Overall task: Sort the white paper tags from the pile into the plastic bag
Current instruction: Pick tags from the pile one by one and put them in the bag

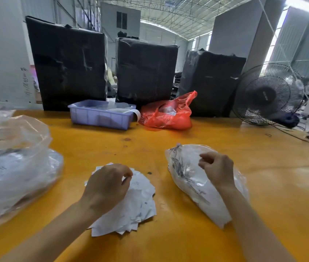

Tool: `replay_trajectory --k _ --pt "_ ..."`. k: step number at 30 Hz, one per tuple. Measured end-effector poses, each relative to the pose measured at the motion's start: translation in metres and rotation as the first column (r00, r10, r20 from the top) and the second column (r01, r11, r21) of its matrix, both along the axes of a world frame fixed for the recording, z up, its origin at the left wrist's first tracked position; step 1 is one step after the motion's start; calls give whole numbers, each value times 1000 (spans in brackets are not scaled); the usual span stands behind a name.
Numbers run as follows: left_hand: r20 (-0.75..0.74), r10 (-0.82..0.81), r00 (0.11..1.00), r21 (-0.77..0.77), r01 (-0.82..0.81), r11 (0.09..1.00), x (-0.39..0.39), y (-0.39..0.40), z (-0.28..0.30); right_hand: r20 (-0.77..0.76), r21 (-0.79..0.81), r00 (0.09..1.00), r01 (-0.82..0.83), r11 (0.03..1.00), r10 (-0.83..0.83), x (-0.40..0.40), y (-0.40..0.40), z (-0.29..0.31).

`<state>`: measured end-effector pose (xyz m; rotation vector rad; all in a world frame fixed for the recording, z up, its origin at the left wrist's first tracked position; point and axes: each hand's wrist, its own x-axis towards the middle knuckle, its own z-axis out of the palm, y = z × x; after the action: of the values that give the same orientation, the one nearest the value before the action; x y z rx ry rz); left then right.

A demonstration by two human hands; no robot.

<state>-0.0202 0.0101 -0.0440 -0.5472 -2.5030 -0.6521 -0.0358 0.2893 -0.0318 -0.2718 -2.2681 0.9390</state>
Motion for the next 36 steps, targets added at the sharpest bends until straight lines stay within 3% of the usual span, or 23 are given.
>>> replay_trajectory --k 5,7,10,12,14,18,22,25,29,36 --pt "84 -93 992 227 72 971 0 2 2 -277 -218 959 -122 968 59 4 -17 16" --pt "124 -137 983 376 81 923 2 4 7 -362 -393 919 -304 868 157 9 -33 24" --pt "315 -365 876 685 56 726 8 11 19 -428 -549 833 -548 631 350 22 -67 31" --pt "425 -554 716 810 -27 586 11 14 27 -384 -526 793 -609 594 473 30 -92 27" --pt "476 -636 608 830 -70 554 14 14 30 -336 -461 755 -653 601 563 35 -112 22" --pt "510 -599 617 794 -70 604 15 9 27 -293 -443 738 -668 598 607 36 -123 14" --pt "521 -573 632 810 -154 566 12 3 26 -273 -660 779 -578 480 564 30 -120 10" --pt "509 -565 649 826 -186 532 10 0 27 -157 -788 763 -480 386 627 29 -117 13" --pt "508 -564 651 830 -194 523 9 -2 25 13 -764 647 -485 425 762 33 -115 12" --pt "541 -573 616 774 -96 626 8 -6 30 -10 -713 707 -501 490 707 32 -117 8"
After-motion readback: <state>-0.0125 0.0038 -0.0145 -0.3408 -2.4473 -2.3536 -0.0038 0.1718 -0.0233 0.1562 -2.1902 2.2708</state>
